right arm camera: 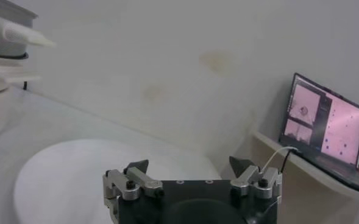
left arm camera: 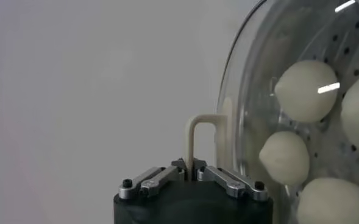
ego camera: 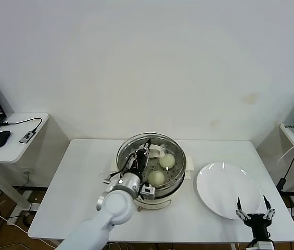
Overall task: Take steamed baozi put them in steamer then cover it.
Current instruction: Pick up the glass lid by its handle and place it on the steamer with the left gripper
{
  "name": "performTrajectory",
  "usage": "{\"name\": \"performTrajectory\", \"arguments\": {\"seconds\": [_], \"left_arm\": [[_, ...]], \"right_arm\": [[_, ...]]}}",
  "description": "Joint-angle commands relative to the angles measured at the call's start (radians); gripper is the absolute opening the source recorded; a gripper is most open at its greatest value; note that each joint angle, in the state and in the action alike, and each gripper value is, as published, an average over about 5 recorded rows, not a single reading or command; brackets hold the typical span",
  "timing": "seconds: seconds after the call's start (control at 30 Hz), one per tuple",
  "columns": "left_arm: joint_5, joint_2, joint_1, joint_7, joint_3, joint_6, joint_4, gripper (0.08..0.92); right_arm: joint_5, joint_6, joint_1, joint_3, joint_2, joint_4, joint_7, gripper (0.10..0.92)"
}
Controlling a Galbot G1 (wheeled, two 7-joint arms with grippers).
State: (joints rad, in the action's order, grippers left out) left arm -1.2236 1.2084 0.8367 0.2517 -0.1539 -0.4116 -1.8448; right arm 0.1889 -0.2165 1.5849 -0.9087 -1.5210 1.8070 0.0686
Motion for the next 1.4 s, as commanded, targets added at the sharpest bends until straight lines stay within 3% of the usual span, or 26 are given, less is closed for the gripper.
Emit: {"name": "performTrajectory", "arguments": {"seconds": [0.03, 1.4], "left_arm": [[-0.026, 0.027, -0.011, -0.001, -0.014, 0.003, 0.038, 0.14], [-0.01, 0.06, 0.033, -0.049, 0.023, 0.028, 0.056, 0.14]], "right_arm": [[0.003, -0.003, -0.002, 0.003, 0.0, -0.011, 0.001, 0.823], [0.008, -0.006, 0.0, 0.014, -0.003, -0.011, 0.005, 0.823]]}}
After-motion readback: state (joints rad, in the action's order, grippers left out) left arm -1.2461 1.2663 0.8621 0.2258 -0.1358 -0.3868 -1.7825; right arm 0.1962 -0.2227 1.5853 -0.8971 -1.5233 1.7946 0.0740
